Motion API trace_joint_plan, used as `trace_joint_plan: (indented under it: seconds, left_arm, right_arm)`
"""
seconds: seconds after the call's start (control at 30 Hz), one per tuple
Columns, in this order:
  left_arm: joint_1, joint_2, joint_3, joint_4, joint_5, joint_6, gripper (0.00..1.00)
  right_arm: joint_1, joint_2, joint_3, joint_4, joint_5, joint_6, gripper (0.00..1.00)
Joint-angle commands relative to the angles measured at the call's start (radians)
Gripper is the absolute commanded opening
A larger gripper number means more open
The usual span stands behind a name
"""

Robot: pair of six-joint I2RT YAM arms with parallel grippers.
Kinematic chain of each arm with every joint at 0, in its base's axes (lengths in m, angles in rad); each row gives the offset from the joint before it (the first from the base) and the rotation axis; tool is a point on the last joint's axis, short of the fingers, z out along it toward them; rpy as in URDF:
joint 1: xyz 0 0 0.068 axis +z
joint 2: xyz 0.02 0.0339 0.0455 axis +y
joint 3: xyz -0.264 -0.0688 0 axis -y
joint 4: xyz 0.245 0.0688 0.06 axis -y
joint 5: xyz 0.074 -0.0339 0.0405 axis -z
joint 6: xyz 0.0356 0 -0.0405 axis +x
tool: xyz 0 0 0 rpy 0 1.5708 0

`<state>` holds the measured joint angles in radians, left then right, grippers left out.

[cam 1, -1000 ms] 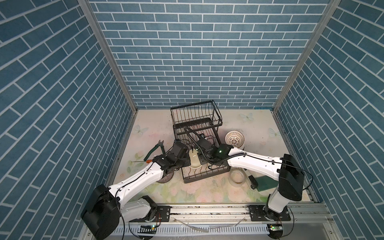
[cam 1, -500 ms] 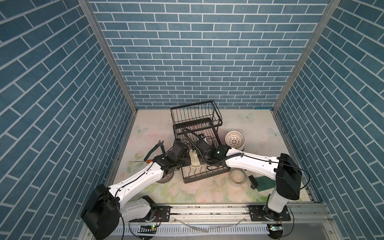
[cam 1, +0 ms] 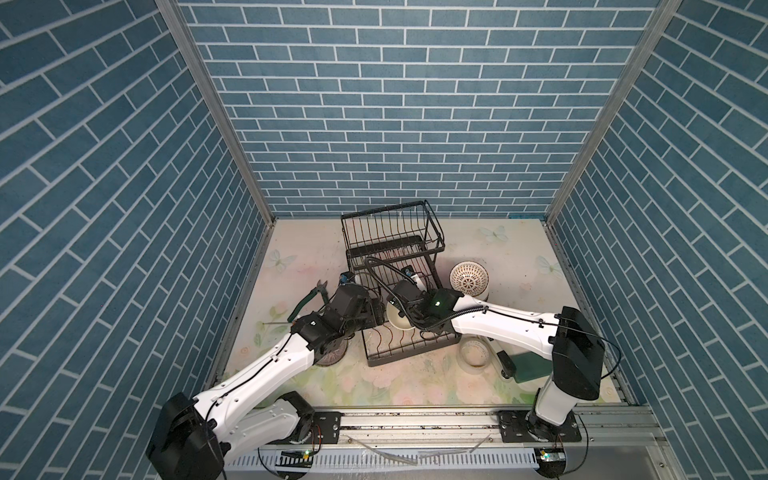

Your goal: Load the bowls into the dish rack

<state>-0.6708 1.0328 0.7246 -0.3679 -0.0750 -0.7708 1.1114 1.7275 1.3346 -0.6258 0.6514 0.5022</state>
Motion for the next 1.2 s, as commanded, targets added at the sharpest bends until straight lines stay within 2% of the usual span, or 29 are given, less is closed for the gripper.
trace_joint_plan:
  seconds: [0.0,0.07,0.3,0.6,0.83,1.17]
  left_arm:
    - [0.003,-0.037,0.017,-0.046,-0.038,0.01,0.95]
    - [0.005,-0.059,0.018,-0.066,-0.056,0.016,1.0]
    - [0.035,-0.141,0.006,-0.109,-0.081,0.019,1.0]
    - [0.131,-0.201,-0.004,-0.139,-0.019,0.04,1.0]
    - [0.161,-0.23,-0.011,-0.149,-0.007,0.052,1.0]
    - [0.182,-0.241,-0.019,-0.146,0.006,0.056,1.0]
  right_arm:
    - [-0.002,-0.051,-0.011,0.0,0.144,-0.043,0.0]
    - [-0.001,-0.046,-0.013,0.005,0.187,-0.065,0.0]
    - [0.001,-0.006,-0.028,0.066,0.294,-0.167,0.0]
    - [0.015,0.091,-0.008,0.139,0.441,-0.289,0.0]
    - [0.015,0.148,0.0,0.175,0.516,-0.354,0.0]
    - [0.017,0.208,0.008,0.33,0.592,-0.573,0.0]
